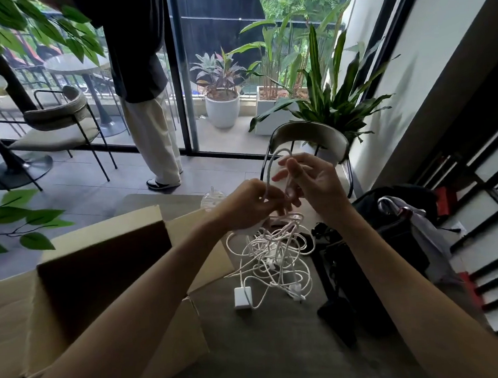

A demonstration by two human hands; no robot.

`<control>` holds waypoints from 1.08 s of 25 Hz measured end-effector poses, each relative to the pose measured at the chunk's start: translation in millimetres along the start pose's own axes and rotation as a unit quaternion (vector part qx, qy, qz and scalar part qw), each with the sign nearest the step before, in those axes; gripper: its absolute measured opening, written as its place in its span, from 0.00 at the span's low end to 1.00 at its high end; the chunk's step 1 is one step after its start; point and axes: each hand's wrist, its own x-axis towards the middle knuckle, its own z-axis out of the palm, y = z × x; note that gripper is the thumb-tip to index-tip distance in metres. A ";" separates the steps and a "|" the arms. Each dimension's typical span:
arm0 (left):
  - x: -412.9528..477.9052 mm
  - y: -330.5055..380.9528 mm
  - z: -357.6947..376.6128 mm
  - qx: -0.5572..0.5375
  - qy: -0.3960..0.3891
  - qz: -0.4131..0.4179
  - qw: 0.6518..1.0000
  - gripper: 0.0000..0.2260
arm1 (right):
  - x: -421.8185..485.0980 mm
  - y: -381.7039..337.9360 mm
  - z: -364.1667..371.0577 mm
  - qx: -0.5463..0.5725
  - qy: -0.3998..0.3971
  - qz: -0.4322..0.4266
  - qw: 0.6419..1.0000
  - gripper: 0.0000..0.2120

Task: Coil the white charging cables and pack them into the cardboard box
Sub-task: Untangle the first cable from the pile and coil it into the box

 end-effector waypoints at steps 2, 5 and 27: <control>2.2 -1.9 -4.0 -0.003 0.020 0.000 1.000 0.06 | -7.9 12.6 -7.9 -0.006 -0.049 0.093 0.994 0.21; 8.0 -1.8 -11.2 -0.047 0.084 -0.047 0.994 0.06 | -23.7 39.8 -16.8 -0.130 -0.163 0.126 0.970 0.21; 35.3 73.9 -57.2 -0.242 0.220 0.067 0.943 0.07 | -5.7 23.0 -0.8 -0.144 -0.083 0.081 0.983 0.14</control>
